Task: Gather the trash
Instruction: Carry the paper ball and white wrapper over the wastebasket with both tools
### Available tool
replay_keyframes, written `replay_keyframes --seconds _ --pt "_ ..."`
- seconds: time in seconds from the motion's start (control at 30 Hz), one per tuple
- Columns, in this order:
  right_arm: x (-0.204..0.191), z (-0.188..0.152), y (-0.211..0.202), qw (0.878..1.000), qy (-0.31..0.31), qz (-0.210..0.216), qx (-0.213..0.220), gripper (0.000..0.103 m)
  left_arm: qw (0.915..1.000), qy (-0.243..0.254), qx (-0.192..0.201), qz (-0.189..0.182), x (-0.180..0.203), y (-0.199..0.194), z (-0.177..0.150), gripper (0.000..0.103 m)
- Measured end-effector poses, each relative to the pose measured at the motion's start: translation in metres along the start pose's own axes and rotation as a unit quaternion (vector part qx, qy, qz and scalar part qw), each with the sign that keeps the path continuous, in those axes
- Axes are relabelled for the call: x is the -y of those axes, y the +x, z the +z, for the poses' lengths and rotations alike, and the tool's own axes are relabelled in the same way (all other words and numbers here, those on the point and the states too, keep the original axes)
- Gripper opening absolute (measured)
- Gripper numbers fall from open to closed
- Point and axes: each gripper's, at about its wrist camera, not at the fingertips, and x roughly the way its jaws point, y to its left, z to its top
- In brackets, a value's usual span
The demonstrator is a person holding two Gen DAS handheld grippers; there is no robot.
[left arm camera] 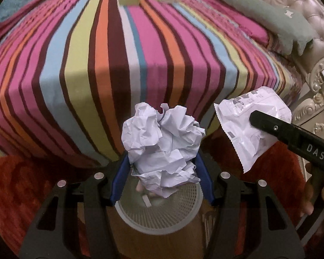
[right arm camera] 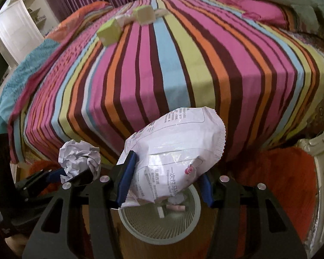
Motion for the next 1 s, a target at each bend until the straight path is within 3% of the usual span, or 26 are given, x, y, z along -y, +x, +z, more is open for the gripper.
replay_keyframes --seconds 0.43,0.67,1.0 --pt "0.001 -0.027 0.057 0.991 0.004 0.003 -0.136 0.051 0.9939 -0.029 -0.106 0.003 -0.01 0.048 -0.019 0.057" --pt "0.011 -0.037 0.099 0.975 0.033 0.0 -0.221 0.051 0.9813 -0.058 -0.183 0.005 -0.021 0.085 -0.03 0.057" --pt "-0.002 -0.058 0.146 0.948 0.009 -0.022 -0.316 0.051 0.9601 -0.1 -0.26 0.02 -0.035 0.128 -0.039 0.057"
